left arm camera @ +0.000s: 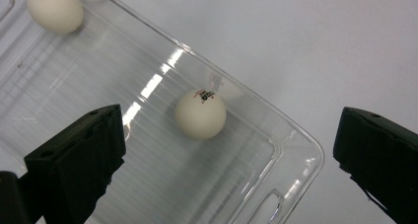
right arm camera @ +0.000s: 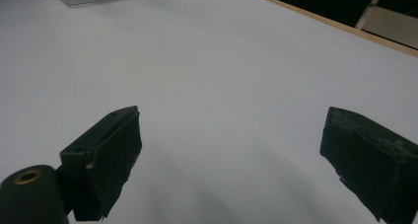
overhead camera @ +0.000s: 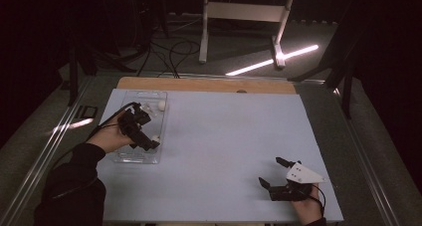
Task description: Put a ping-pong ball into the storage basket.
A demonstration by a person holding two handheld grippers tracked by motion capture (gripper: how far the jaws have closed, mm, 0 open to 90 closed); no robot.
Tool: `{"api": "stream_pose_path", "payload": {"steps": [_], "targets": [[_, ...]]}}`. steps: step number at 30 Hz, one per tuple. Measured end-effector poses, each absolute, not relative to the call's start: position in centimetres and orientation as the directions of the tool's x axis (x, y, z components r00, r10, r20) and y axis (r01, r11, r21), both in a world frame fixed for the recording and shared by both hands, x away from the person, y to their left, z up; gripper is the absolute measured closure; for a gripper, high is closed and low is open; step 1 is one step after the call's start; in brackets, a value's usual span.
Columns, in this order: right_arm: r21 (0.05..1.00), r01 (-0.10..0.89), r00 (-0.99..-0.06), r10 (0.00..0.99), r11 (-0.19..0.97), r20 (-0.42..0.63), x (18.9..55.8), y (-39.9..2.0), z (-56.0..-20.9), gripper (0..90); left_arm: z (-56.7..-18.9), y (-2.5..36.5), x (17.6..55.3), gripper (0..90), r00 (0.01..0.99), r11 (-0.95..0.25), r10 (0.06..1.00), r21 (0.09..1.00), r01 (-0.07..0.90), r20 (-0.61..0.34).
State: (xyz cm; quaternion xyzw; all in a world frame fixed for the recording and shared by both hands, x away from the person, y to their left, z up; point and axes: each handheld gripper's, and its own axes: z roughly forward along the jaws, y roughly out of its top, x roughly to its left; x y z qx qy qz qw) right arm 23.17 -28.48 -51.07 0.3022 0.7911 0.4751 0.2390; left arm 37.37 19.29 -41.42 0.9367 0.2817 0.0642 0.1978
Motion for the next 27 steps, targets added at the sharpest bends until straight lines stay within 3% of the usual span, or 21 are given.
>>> {"api": "stream_pose_path", "payload": {"steps": [27], "targets": [[0.895,0.255,-0.702,0.707,0.365,-0.088,23.2,-28.5,-51.1,8.5,-39.6,17.8,36.4,0.6,0.838,-0.723,0.545,0.520,0.454,0.026]]}}
